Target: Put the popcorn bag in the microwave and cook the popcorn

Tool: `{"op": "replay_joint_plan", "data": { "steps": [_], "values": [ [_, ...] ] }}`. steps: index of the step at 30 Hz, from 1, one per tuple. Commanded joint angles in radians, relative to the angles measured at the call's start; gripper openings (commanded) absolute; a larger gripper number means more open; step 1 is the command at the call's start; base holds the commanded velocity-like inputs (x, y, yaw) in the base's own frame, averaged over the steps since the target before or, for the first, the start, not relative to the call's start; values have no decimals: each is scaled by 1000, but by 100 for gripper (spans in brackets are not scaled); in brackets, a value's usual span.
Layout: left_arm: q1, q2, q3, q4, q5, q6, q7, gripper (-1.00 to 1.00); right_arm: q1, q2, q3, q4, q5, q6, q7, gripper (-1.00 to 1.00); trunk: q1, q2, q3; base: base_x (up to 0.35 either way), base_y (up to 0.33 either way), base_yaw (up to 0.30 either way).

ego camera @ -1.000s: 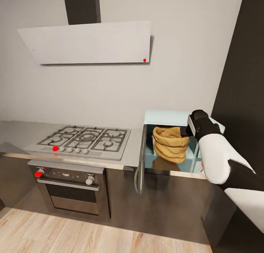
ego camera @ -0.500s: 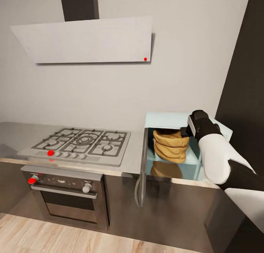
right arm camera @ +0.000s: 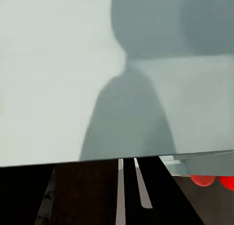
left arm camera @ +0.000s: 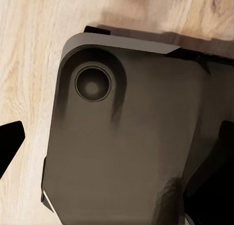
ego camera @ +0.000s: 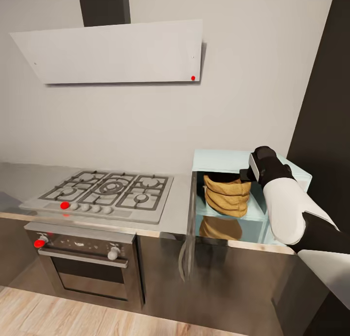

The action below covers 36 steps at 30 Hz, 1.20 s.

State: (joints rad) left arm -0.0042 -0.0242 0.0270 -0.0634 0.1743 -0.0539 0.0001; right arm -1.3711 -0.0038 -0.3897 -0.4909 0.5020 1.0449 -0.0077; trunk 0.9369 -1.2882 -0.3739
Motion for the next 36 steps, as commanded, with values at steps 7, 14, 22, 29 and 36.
{"op": "replay_joint_plan", "data": {
  "steps": [7, 14, 22, 29, 36],
  "values": [
    [0, 0, 1, 1, 4, -3, -2, 100, -2, 1, -2, -2, 4, 2, -2, -100, 0, -1, -1, 86, 0, 0],
    [0, 0, 2, 1, 4, -3, -2, 100, -2, -1, -3, -2, 4, 2, -1, -100, 0, -1, -1, 56, 0, 0],
    [0, 0, 2, 1, 4, -3, -2, 100, -2, 0, -2, -2, 3, 2, 1, 100, 0, -1, -1, 0, 0, 0],
    [0, 0, 2, 1, 4, -3, -2, 100, -2, -1, -3, -2, 9, 2, 6, 100, 0, -1, -1, 0, 0, 0],
    [0, 0, 5, 1, 4, -3, 0, 100, -2, 1, -3, -6, 10, 2, 11, 100, 0, -1, -1, -105, 0, 0]
  ]
}}
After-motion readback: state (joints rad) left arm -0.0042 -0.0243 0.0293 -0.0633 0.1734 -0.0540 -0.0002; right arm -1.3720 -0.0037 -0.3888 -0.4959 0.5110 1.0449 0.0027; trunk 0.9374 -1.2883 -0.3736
